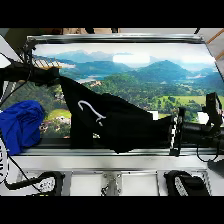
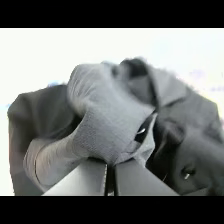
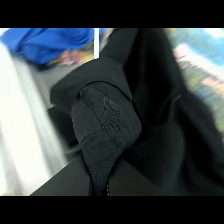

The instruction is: Fold the clothes and pants, and hang the long-sleeved shirts on hangers.

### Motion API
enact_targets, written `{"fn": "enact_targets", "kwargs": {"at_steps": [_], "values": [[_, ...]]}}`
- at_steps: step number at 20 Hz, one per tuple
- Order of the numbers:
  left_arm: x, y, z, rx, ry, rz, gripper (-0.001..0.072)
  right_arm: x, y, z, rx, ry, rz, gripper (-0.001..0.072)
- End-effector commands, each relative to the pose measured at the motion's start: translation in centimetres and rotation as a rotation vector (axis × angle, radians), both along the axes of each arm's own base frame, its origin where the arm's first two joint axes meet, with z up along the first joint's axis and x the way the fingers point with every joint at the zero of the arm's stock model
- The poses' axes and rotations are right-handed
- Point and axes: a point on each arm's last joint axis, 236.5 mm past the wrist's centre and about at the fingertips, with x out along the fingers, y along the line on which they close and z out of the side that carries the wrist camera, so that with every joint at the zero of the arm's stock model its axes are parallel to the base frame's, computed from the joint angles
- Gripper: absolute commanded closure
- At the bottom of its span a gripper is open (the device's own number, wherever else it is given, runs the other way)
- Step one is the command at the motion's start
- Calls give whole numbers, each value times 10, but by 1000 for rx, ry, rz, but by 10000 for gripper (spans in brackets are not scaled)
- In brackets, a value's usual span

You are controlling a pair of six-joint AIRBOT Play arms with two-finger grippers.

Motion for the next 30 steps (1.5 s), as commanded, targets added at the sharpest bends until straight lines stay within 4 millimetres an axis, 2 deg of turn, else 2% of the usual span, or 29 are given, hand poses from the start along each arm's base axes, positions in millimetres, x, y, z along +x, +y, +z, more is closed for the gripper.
{"fn": "enact_targets", "kwargs": {"at_steps": [1,2,4,6,8,9,10,11,15,17,19,21,22,23,24,25,26,30], "values": [[10,-10,38,1,-67,-22,683,-35,6,-10,-14,129,113,701],[11,-15,40,3,-59,-44,683,-43,10,-3,20,139,144,701],[11,-26,39,5,-25,-87,682,-50,20,26,147,118,190,701],[10,-37,35,11,2,-135,683,-47,24,50,246,90,185,701],[8,-45,33,17,19,-170,681,-37,24,61,293,72,149,701],[8,-46,34,18,16,-178,604,-32,23,66,312,63,127,701],[10,-46,39,18,2,-176,245,-28,23,71,334,55,113,701],[12,-45,46,20,-20,-170,47,-24,22,77,358,47,96,701],[23,-19,81,15,-114,-81,51,-8,17,99,452,15,29,702],[22,0,93,9,-160,-10,51,2,13,104,448,-72,-3,702],[16,18,101,7,-188,52,51,22,4,110,450,-144,-90,702],[4,28,108,9,-204,84,55,46,-11,118,443,-237,-202,702],[-3,30,112,12,-216,90,205,60,-21,122,440,-279,-269,702],[-9,29,115,15,-229,90,323,74,-34,126,428,-334,-346,702],[-13,28,118,16,-243,89,408,86,-46,131,411,-388,-416,702],[-17,25,123,21,-267,81,601,96,-59,136,395,-437,-483,702],[-21,21,127,29,-295,65,680,105,-72,141,374,-485,-549,702],[-33,-5,138,17,-350,26,681,131,-140,167,240,-688,-860,702]]}}
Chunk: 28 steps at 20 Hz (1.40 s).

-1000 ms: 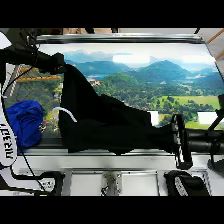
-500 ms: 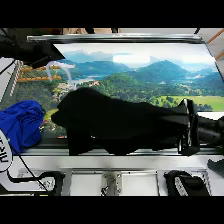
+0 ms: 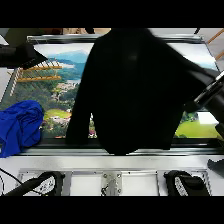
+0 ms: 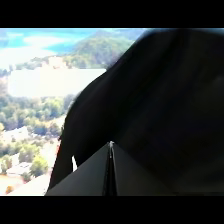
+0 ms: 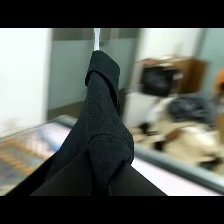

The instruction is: Fold the clothes and pants, and hang the long-sleeved shirts on hangers.

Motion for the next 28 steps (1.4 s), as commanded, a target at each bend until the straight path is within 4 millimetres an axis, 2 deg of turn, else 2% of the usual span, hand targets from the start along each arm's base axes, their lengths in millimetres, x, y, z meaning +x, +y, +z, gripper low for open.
{"fn": "enact_targets", "kwargs": {"at_steps": [1,3,6,10,13,17,23,28], "values": [[-11,-22,11,1,-58,-42,681,24,-78,25,-96,-110,-408,702],[-19,-40,9,0,-52,-89,681,24,-118,39,-141,-152,-602,702],[-29,-71,9,5,-56,-175,681,12,-175,55,-230,-201,-892,702],[-44,-103,9,13,-64,-270,681,-11,-232,71,-251,-207,-1186,702],[-51,-116,9,13,-65,-308,681,-17,-260,86,-292,-215,-1308,702],[-55,-121,7,21,-68,-333,681,-32,-309,111,-293,-221,-1473,702],[-53,-112,4,28,-51,-318,681,-72,-357,153,-273,-280,-1661,702],[-55,-109,2,32,-37,-319,681,-106,-390,157,-220,-293,-1779,702]]}}
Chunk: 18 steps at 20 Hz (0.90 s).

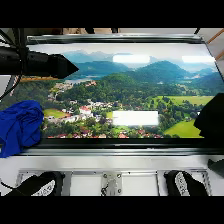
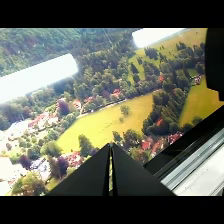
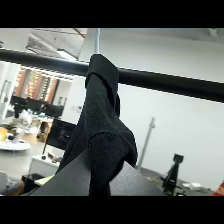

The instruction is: Fold the clothes and pants, and hang the long-sleeved shirts on hangers.

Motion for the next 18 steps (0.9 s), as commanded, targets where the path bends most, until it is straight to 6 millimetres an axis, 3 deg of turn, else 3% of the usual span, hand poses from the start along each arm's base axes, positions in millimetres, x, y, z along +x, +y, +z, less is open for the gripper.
{"fn": "enact_targets", "kwargs": {"at_steps": [1,7,15,18], "values": [[-1,1,-1,3,7,0,681,-25,-23,3,21,-52,-69,702],[-1,1,-1,3,7,-1,681,-46,-50,-6,60,-80,-143,702],[-5,1,-4,12,24,-11,681,-31,-76,-46,216,-47,-137,701],[-5,1,-4,12,23,-11,681,-30,-77,-50,239,-49,-127,696]]}}
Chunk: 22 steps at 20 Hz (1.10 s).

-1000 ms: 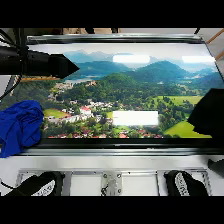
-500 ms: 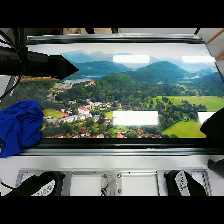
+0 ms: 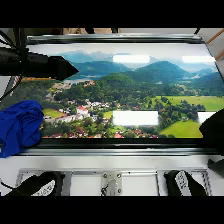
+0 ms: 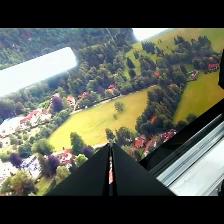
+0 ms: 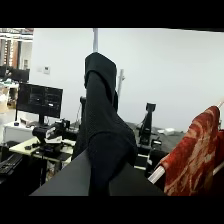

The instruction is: Fold the clothes and pants, and hang the long-sleeved shirts on hangers.

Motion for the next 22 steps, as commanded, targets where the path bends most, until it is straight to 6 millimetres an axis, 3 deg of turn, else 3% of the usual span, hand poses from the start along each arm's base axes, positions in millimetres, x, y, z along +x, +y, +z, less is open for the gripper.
{"fn": "enact_targets", "kwargs": {"at_steps": [1,2,3,4,5,6,8,10,12,14,16,17,19,22], "values": [[-1,0,0,2,3,-1,681,2,-3,-9,41,1,6,692],[-1,0,-1,2,3,-1,681,1,-2,-7,36,0,10,683],[-1,0,-1,2,3,-1,681,3,1,-4,27,0,22,596],[-1,0,-1,2,3,-1,681,5,6,0,12,0,42,334],[-1,0,-1,2,3,-1,681,7,11,5,-5,1,63,126],[-1,0,-1,2,3,-2,681,10,18,10,-25,1,90,80],[-2,0,-1,4,6,-3,681,21,40,26,-89,11,182,81],[-3,0,-2,6,10,-6,681,43,81,47,-197,34,349,81],[-4,1,-3,10,17,-10,681,74,146,61,-327,72,618,81],[-4,1,-3,10,17,-10,681,103,226,53,-418,119,974,90],[-4,1,-3,10,17,-10,681,118,297,21,-371,167,1378,311],[-4,1,-3,10,17,-10,681,121,324,-1,-295,202,1572,363],[-4,1,-3,10,17,-10,681,130,361,-43,-66,275,1851,363],[-5,0,-3,10,17,-12,681,151,426,-125,147,570,2055,363]]}}
